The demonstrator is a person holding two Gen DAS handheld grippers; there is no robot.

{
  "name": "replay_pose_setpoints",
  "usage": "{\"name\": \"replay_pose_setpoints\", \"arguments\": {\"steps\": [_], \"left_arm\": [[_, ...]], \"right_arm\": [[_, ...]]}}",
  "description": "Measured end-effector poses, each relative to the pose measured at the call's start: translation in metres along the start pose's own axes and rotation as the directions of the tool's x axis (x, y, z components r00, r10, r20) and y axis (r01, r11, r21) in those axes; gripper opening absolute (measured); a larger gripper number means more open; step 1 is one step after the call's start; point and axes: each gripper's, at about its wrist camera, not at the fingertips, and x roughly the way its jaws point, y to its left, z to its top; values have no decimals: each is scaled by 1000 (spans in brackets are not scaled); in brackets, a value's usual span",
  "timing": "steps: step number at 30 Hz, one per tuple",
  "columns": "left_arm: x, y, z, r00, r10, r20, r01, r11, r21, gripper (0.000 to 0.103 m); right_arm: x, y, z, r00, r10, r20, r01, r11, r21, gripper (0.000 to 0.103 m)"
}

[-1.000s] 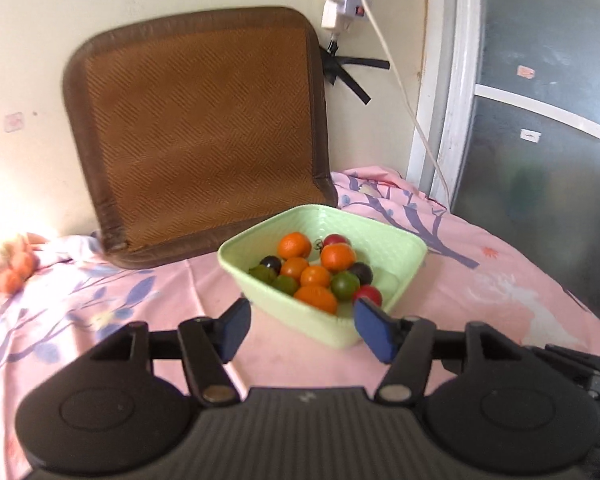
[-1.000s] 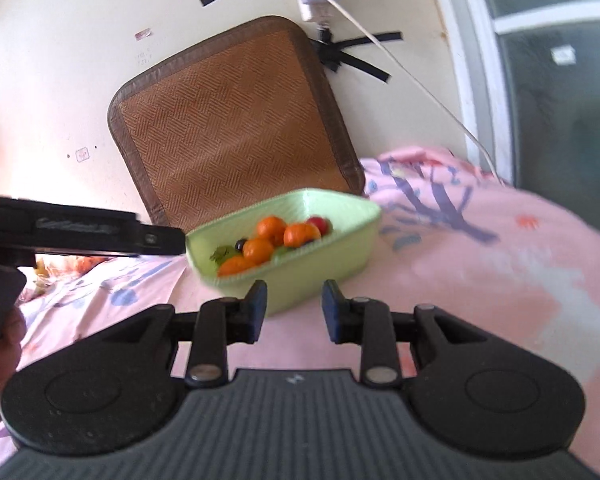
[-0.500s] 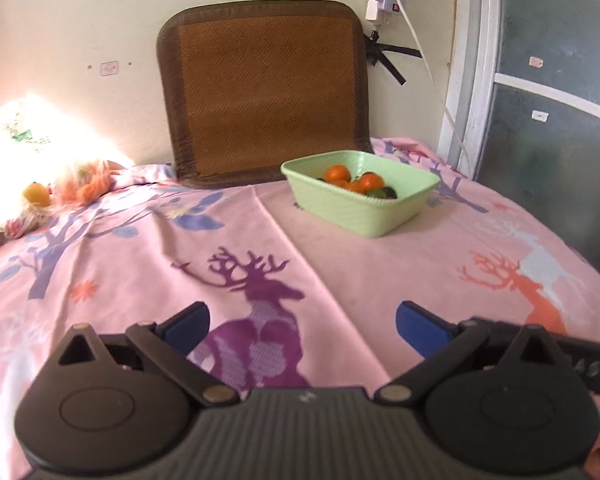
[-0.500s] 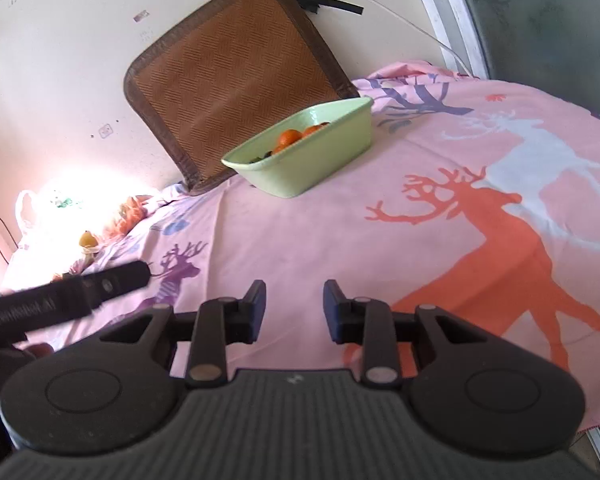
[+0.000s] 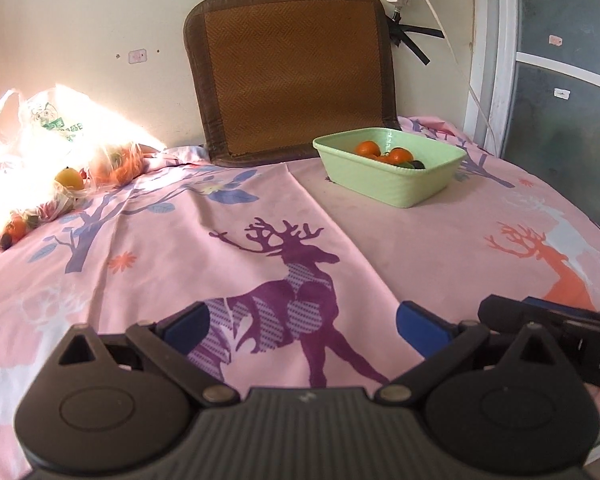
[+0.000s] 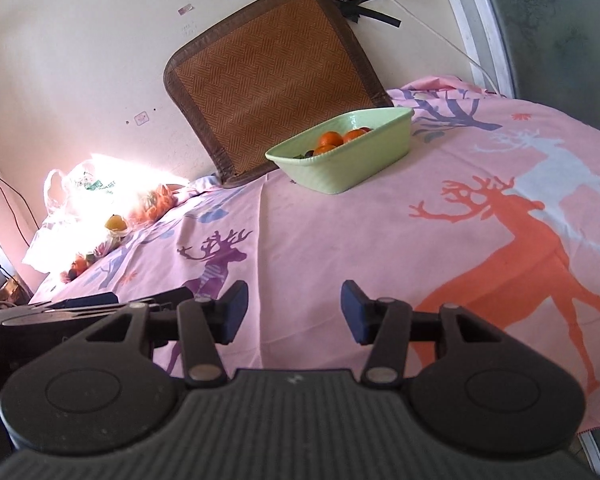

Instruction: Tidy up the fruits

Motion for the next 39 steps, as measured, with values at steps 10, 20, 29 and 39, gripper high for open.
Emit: {"name": "replay_pose_setpoints", "arguments": {"steps": [10, 20, 29, 39], "left_arm": [[-1, -5, -3, 998, 49, 26, -49, 999, 21, 103], [2, -11, -4, 991, 125, 56, -128, 991, 48, 103], [7, -11, -6, 989, 139, 51, -142, 988, 53, 103], [10, -9, -6, 991, 134, 25, -135, 990, 43, 103]], "right_arm": [[1, -2, -2, 1000, -4, -7, 4, 1000, 12, 58], [5, -7, -3, 1000, -11, -19, 12, 1000, 28, 60], [8, -8, -4, 999, -12, -29, 13, 999, 35, 61], [11, -9, -4, 999, -16, -35, 17, 999, 43, 61]]}}
